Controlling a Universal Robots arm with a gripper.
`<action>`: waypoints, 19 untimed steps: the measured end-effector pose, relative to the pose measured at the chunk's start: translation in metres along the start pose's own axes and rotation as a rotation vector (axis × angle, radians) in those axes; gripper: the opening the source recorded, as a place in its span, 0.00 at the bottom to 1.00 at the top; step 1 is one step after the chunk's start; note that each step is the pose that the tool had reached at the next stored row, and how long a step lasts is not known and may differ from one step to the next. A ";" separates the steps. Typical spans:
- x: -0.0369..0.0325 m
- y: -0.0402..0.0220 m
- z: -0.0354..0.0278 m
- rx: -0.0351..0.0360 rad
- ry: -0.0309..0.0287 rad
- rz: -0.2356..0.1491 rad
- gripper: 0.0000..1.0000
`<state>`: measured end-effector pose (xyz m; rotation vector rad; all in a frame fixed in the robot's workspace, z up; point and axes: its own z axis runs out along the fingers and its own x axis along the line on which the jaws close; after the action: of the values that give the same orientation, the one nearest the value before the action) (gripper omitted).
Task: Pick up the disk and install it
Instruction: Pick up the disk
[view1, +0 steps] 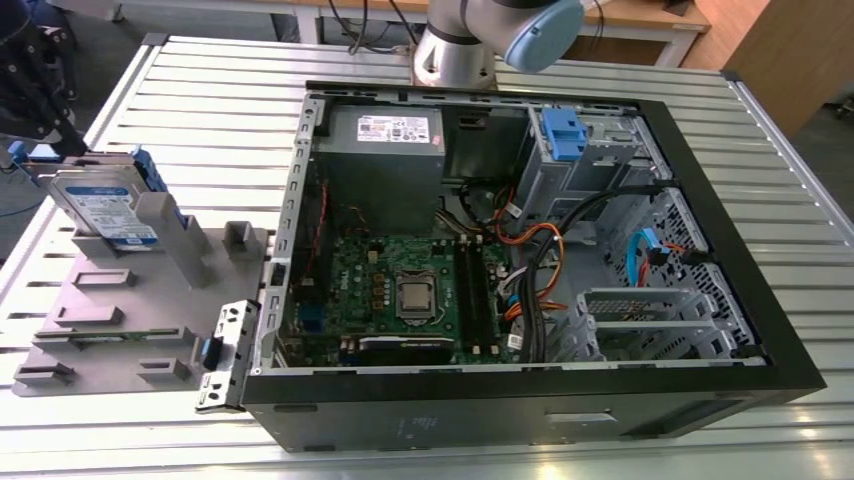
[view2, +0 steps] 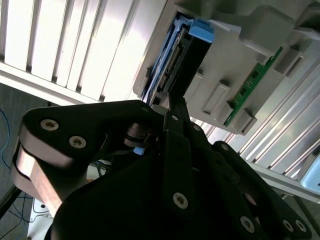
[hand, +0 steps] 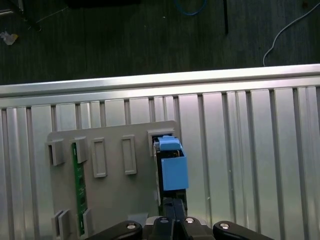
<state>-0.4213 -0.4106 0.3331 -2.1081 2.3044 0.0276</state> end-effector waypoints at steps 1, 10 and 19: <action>0.0000 -0.0001 0.0000 0.0000 0.0000 0.000 0.11; -0.0002 -0.0018 0.0000 -0.0001 0.0001 0.000 0.11; -0.0002 -0.0019 0.0000 -0.0001 0.0001 0.000 0.35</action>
<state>-0.4194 -0.4107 0.3332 -2.1082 2.3044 0.0277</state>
